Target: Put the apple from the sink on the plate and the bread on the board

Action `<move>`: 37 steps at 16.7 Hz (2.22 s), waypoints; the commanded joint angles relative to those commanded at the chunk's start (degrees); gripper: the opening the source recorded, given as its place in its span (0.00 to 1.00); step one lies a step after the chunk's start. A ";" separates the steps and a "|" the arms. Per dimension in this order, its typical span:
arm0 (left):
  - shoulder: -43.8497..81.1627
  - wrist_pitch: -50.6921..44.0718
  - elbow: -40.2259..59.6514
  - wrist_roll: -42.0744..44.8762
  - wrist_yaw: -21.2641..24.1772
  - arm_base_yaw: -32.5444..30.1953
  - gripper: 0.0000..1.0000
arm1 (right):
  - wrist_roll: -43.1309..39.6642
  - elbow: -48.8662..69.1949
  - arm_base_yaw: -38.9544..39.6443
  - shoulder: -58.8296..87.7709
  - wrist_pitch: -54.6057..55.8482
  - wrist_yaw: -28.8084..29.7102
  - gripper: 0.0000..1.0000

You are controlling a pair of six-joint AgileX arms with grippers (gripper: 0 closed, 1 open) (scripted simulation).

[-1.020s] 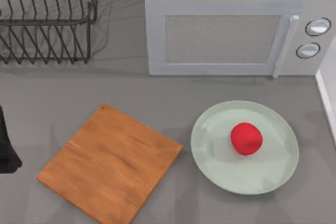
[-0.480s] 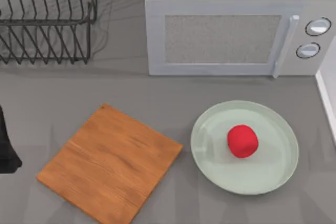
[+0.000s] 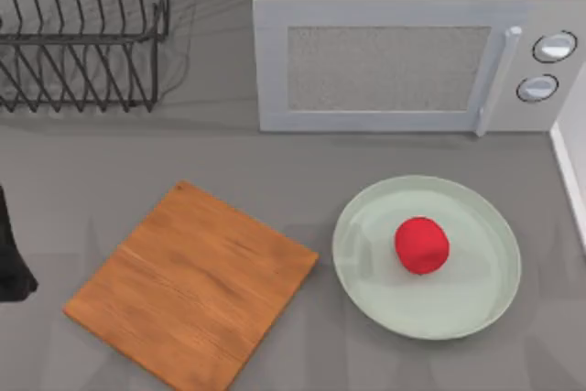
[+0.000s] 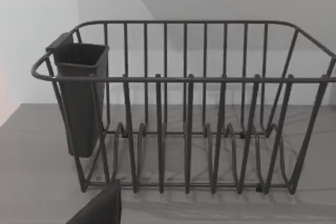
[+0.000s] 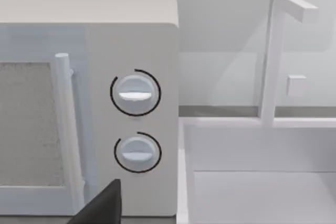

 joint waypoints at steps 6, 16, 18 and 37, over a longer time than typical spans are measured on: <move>16.30 -9.84 13.69 6.52 -0.05 2.44 1.00 | 0.00 0.00 0.00 0.00 0.00 0.00 1.00; 74.15 -39.53 51.06 24.81 0.08 9.24 1.00 | 0.00 0.00 0.00 0.00 0.00 0.00 1.00; 83.71 -44.84 57.87 28.11 0.05 10.52 1.00 | 0.00 0.00 0.00 0.00 0.00 0.00 1.00; 111.04 -50.86 72.48 36.56 -0.01 13.76 1.00 | 0.00 0.00 0.00 0.00 0.00 0.00 1.00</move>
